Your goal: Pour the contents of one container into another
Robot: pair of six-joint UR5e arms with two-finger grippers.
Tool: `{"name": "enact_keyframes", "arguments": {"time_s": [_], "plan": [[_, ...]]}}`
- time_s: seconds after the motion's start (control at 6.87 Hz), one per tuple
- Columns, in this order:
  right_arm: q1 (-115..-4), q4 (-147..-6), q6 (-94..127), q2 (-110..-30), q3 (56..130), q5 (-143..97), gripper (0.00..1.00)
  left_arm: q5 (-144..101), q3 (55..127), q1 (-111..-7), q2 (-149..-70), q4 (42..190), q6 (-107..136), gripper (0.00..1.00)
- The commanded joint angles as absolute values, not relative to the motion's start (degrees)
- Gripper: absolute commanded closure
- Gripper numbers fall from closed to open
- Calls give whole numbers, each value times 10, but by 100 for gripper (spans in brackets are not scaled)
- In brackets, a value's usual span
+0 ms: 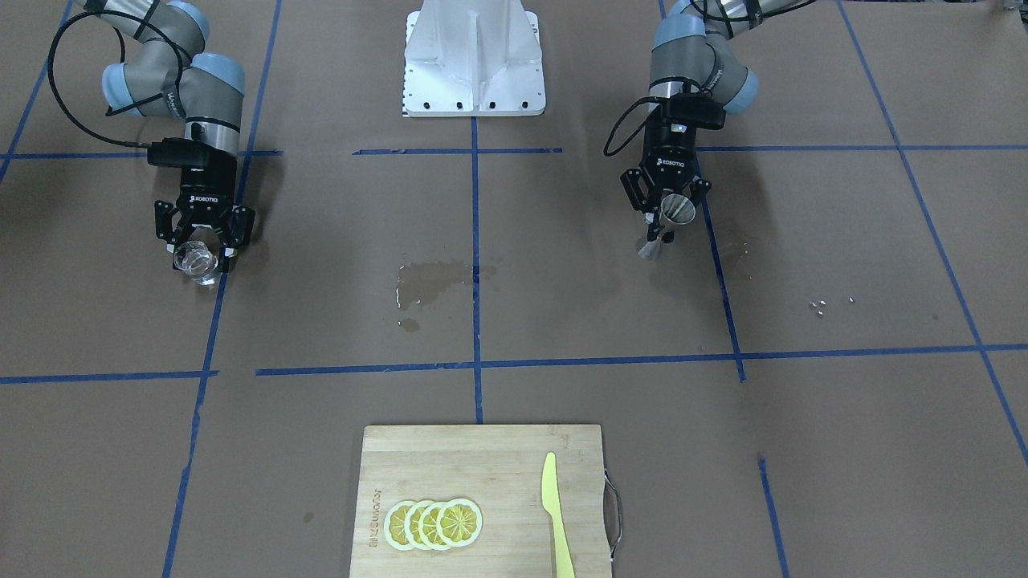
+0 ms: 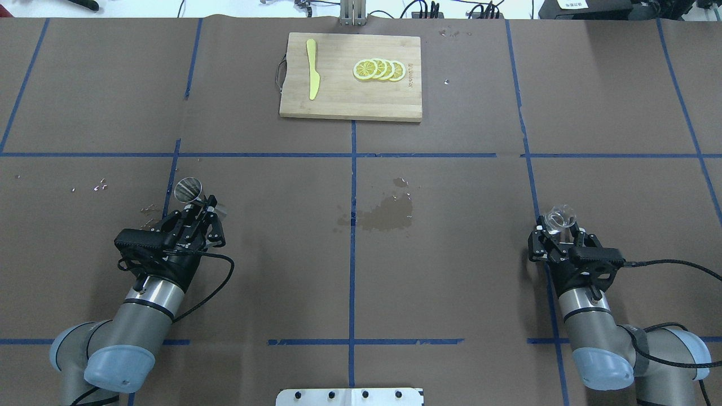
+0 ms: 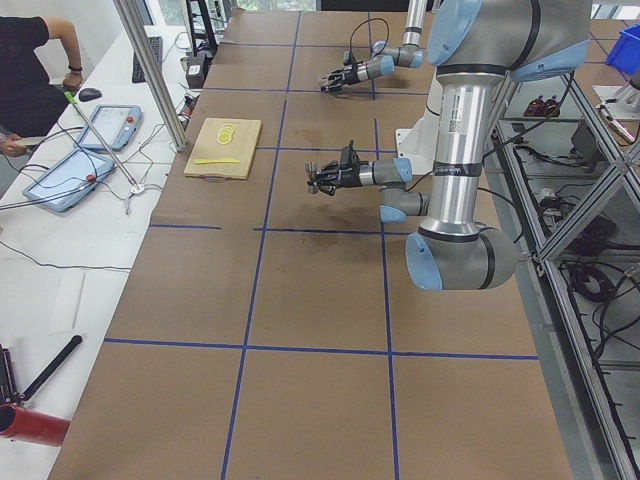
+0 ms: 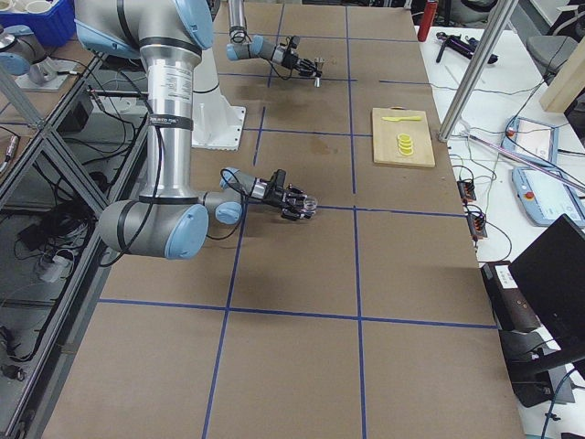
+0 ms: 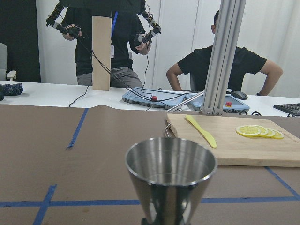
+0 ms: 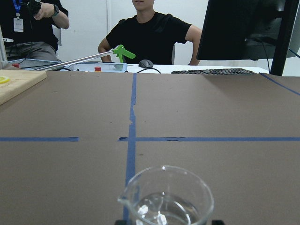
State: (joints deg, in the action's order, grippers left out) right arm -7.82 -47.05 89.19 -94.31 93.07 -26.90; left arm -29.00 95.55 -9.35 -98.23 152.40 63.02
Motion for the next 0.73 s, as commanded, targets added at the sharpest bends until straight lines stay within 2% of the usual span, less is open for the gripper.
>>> {"name": "enact_keyframes", "arguments": {"time_s": [0.0,0.15,0.29,0.58], "plan": [[-82,-462,874,-942,932,-269,70,-290,955,-94,-983,1524,630,100],[-82,-423,840,-942,930,-270,79,-290,955,-94,-983,1524,630,100],[-87,-408,820,-938,931,-270,82,-290,955,-94,-983,1524,630,100],[-101,-406,774,-930,962,-283,82,-291,956,-91,-983,1523,628,100]]}}
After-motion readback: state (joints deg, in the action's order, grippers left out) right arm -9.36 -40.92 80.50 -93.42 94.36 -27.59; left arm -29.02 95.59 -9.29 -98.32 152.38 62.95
